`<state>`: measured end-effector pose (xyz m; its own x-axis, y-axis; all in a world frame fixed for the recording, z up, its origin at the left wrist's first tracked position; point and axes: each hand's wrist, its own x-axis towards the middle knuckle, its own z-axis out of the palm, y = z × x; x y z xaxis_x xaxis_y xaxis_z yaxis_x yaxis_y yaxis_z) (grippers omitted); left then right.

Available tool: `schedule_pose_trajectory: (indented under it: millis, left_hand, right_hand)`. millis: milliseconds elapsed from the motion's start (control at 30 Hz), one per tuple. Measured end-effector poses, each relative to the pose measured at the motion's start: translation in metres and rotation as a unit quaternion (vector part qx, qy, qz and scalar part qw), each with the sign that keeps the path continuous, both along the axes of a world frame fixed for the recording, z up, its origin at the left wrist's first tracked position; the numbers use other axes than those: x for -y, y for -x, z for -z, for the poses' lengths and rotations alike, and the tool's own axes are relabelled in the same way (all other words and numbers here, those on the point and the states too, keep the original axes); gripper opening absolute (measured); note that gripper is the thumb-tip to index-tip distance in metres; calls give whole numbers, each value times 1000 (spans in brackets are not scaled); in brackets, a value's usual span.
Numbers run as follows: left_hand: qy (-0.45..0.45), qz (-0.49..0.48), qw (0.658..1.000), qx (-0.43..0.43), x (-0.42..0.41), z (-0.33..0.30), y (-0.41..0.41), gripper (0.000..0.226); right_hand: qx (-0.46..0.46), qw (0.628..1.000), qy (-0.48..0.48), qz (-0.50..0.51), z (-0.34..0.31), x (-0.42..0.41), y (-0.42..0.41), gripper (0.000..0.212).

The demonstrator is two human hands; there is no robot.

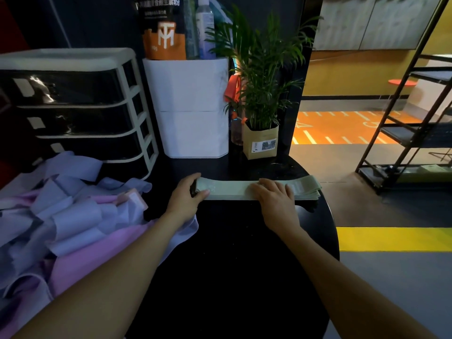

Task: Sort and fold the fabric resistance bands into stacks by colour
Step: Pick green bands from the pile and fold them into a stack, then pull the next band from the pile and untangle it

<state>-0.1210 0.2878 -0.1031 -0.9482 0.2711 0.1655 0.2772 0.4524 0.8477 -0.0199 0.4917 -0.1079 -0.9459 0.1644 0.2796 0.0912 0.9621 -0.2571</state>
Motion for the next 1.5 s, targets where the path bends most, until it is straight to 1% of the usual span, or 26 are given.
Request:
schedule_pose_trajectory:
  millis: [67,200,367,433,533,633,800,933,1000,1133,1167,1200,1233,1267,1300,1333,1367,1400,1433,1500]
  left_hand:
    - [17,9,1000,0,0,-5,0,54]
    - [69,25,996,-45,5,-24,-2,51]
    - [120,48,986,-103,28,-55,-16,49]
    - [135,52,981,-131,45,-67,-25,46]
    - [138,44,975,-169,74,-84,-38,39]
    - [130,32,974,-183,105,-102,-54,35]
    - [112,19,970,-216,159,-121,-77,29]
    - [107,-11,971,-213,201,-121,-91,27]
    - [114,-35,971,-208,223,-114,-100,27]
    - [131,-72,971,-185,260,-100,-116,26]
    - [125,-74,974,-171,267,-98,-120,28]
    - [119,-68,977,-164,272,-96,-123,36]
    - [119,-60,978,-162,277,-93,-126,50]
    - [127,-55,979,-153,281,-89,-129,57]
    - [142,-52,979,-136,286,-84,-130,52]
    - [155,-56,980,-115,291,-78,-132,40]
    - [165,-59,979,-104,296,-71,-133,33]
    - [173,-59,978,-98,302,-64,-132,35]
    - [183,-60,977,-92,306,-57,-131,41]
    - [192,-60,976,-86,313,-47,-129,68]
  right_hand:
    - [-1,1000,5,-1,-2,-1,0,42]
    - [-7,999,28,19,-9,8,-2,38]
    - [-32,997,75,18,-27,48,1,40]
    - [-56,994,95,8,-38,69,3,40]
    - [-85,988,128,-26,-54,104,4,38]
    - [-97,980,164,-65,-68,138,5,35]
    - [-116,969,182,-118,-85,193,4,29]
    - [-101,962,171,-186,-84,227,0,27]
    - [-88,958,169,-214,-81,238,-2,30]
    - [-99,951,191,-224,-87,255,-7,37]
    - [-99,950,187,-227,-91,261,-8,40]
    - [-91,950,183,-236,-93,266,-9,45]
    - [-67,951,168,-249,-95,272,-10,55]
    - [-30,953,143,-266,-96,277,-12,69]
    - [21,955,102,-278,-95,281,-14,83]
    - [77,955,49,-282,-93,283,-16,94]
    - [131,951,-10,-280,-90,285,-18,100]
    - [169,944,-55,-279,-86,285,-20,102]
    - [187,939,-79,-278,-83,284,-23,103]
    - [180,942,-84,-272,-75,283,-21,98]
